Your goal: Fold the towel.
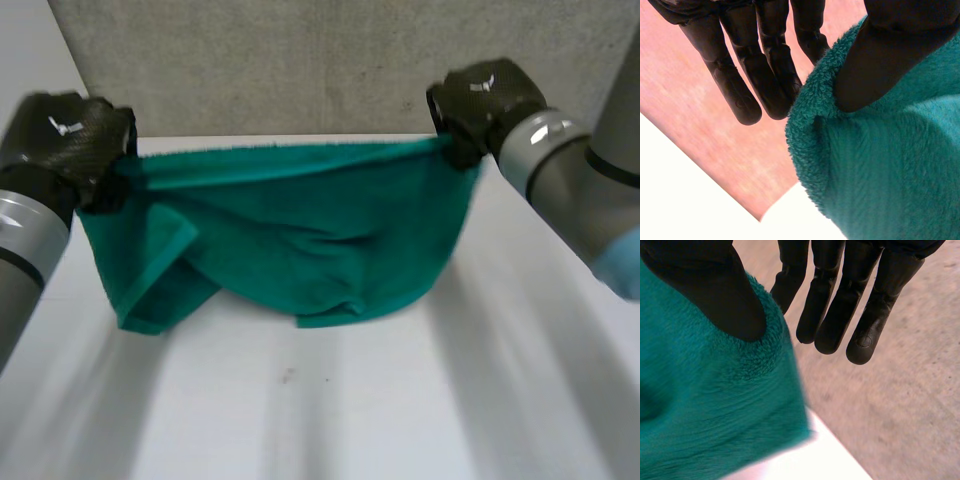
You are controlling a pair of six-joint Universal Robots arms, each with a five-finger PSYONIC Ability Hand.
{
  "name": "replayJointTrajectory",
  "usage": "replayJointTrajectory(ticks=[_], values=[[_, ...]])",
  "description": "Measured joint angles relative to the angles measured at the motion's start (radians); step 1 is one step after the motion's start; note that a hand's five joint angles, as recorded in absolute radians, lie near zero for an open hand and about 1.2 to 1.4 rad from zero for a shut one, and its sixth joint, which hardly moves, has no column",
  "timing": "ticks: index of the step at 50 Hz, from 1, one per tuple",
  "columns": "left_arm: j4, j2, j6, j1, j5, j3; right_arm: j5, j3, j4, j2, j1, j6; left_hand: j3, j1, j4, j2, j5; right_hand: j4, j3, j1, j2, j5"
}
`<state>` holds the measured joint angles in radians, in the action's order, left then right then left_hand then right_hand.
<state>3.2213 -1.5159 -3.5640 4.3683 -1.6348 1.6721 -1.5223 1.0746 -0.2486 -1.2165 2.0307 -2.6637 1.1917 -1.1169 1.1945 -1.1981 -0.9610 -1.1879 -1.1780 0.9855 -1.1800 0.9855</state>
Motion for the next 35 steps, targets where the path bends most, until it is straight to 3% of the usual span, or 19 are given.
replayJointTrajectory(ticks=[7,14,20,24,29,35], values=[[0.006,-0.180,0.068,-0.007,0.001,0.006,0.001,0.182,-0.056,-0.093,0.025,0.087,0.000,0.000,0.000,0.000,-0.016,0.000,0.000,0.000,0.000,0.000],[0.011,-0.374,0.075,-0.009,-0.001,-0.043,-0.004,0.208,-0.080,-0.016,0.033,0.143,0.000,0.000,0.000,0.000,-0.016,0.000,0.000,0.000,0.000,0.000],[0.024,-0.492,0.010,-0.006,-0.004,-0.206,-0.041,0.066,-0.089,0.107,0.031,0.200,0.001,0.000,0.000,-0.001,-0.016,-0.002,-0.005,0.000,0.000,0.000],[0.053,-0.531,-0.036,-0.006,-0.005,-0.394,-0.101,-0.204,-0.035,0.218,0.029,0.213,0.001,0.000,0.000,-0.001,-0.016,-0.002,-0.005,0.000,0.000,0.000],[0.188,-0.507,-0.046,-0.008,-0.008,-0.597,-0.148,-0.477,0.156,0.274,0.027,0.189,0.001,0.000,0.000,-0.001,-0.016,-0.002,-0.005,0.000,0.000,0.000],[0.350,-0.420,-0.008,-0.007,-0.008,-0.641,-0.162,-0.476,0.377,0.204,0.026,0.151,0.001,0.000,0.000,-0.001,-0.016,-0.002,-0.005,0.000,0.000,0.000]])
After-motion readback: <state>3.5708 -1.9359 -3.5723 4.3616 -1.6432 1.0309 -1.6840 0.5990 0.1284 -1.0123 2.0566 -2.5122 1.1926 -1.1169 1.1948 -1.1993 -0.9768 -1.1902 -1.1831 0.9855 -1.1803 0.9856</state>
